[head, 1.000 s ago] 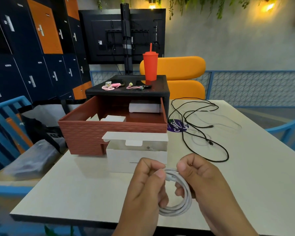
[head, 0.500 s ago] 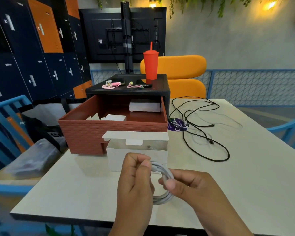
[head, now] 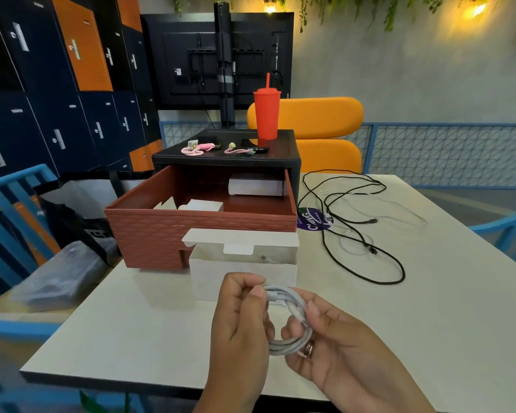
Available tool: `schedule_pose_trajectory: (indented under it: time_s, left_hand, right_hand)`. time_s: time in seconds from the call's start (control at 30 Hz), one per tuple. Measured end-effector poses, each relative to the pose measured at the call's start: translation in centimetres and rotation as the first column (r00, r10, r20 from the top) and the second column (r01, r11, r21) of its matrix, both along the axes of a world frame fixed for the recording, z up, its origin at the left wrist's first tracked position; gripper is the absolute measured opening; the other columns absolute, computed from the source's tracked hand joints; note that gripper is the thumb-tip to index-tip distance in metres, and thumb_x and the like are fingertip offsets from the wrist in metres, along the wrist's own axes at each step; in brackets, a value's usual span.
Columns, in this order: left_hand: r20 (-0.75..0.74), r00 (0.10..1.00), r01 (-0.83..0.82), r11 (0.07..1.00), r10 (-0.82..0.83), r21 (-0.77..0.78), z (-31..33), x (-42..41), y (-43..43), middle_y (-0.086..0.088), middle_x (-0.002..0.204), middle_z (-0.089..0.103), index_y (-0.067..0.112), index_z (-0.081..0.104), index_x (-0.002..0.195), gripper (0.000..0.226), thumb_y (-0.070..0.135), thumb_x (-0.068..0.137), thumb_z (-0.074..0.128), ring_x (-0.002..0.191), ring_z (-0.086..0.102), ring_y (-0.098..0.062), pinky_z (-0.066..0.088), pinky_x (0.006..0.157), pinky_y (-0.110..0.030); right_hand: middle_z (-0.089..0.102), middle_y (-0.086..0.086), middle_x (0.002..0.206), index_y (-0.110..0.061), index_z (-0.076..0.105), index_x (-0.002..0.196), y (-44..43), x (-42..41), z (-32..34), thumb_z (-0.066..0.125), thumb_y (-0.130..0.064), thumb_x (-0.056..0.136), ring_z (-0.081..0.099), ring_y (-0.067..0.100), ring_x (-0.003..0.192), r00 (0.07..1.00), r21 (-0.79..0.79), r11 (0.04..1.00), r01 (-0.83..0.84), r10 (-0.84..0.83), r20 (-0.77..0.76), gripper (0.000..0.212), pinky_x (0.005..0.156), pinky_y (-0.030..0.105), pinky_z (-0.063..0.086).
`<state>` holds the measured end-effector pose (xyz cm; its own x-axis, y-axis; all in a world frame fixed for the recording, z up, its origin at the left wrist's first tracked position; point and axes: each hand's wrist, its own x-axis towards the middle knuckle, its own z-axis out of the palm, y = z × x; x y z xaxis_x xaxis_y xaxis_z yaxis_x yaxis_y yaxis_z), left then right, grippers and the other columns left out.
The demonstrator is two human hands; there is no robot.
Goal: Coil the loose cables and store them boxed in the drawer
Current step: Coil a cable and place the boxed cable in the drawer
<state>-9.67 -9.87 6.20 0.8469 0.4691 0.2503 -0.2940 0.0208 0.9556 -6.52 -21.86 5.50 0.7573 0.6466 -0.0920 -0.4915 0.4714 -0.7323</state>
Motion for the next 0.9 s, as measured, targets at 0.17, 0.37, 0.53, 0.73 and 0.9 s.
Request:
schedule_pose_trajectory:
  time_s: [0.17, 0.37, 0.53, 0.73, 0.9]
  left_hand:
    - [-0.030, 1.000, -0.009, 0.999, 0.008, -0.038, -0.4, 0.3, 0.3, 0.009, 0.049, 0.041, 0.017, 0.054, 0.082, 0.023, 0.007, 0.095, 0.038, 0.046, 0.040, -0.006, 0.039, 0.046, -0.017]
    - [-0.061, 0.998, -0.022, 0.997, 0.017, -0.073, -0.5, 0.7, 0.6, 0.009, 0.049, 0.041, 0.017, 0.054, 0.084, 0.022, 0.009, 0.096, 0.037, 0.046, 0.041, -0.006, 0.039, 0.048, -0.021]
    - [-0.067, 0.998, -0.005, 0.995, -0.002, -0.098, -1.3, 1.3, 0.7, 0.009, 0.050, 0.043, 0.015, 0.054, 0.085, 0.020, 0.010, 0.096, 0.038, 0.049, 0.041, -0.009, 0.039, 0.048, -0.018]
    - [-0.112, 0.991, 0.080, 0.994, -0.072, 0.072, -3.1, 2.4, 2.1, 0.008, 0.065, 0.058, 0.016, 0.058, 0.087, 0.014, 0.010, 0.093, 0.046, 0.060, 0.052, -0.001, 0.043, 0.058, -0.012]
    - [-0.031, 0.989, -0.125, 0.930, 0.145, 0.344, -4.5, 4.0, 4.8, 0.013, 0.094, 0.055, 0.031, 0.055, 0.089, 0.012, 0.021, 0.083, 0.054, 0.082, 0.051, 0.001, 0.040, 0.071, -0.018]
  right_hand:
    - [0.061, 0.008, 0.065, -0.017, 0.073, 0.090, 0.5, 0.1, 0.0, 0.093, -0.035, 0.033, 0.058, 0.014, 0.061, 0.991, -0.075, 0.995, 0.063, -0.054, 0.121, 0.063, 0.060, 0.024, 0.050]
    - [0.068, -0.019, 0.085, -0.045, 0.061, 0.087, 1.2, -0.7, 0.7, 0.081, -0.018, 0.063, 0.062, 0.000, 0.075, 0.673, -0.479, 0.636, 0.605, -0.087, 0.734, 0.041, 0.069, 0.015, 0.047]
    - [0.060, -0.036, 0.087, -0.053, 0.055, 0.081, 1.3, -0.6, 0.5, 0.076, -0.013, 0.072, 0.057, -0.004, 0.072, 0.569, -0.436, 0.555, 0.708, -0.083, 0.818, 0.046, 0.059, 0.008, 0.045]
    - [0.066, -0.027, 0.068, -0.038, 0.068, 0.095, 1.0, 1.5, -1.3, 0.073, -0.015, 0.077, 0.056, -0.008, 0.068, 0.614, -0.472, 0.514, 0.717, -0.146, 0.775, 0.029, 0.060, 0.002, 0.041]
    - [0.062, -0.025, 0.057, -0.038, 0.068, 0.091, 0.5, 3.3, -3.0, 0.072, -0.015, 0.078, 0.057, -0.007, 0.063, 0.610, -0.452, 0.508, 0.733, -0.197, 0.767, 0.027, 0.059, 0.002, 0.040]
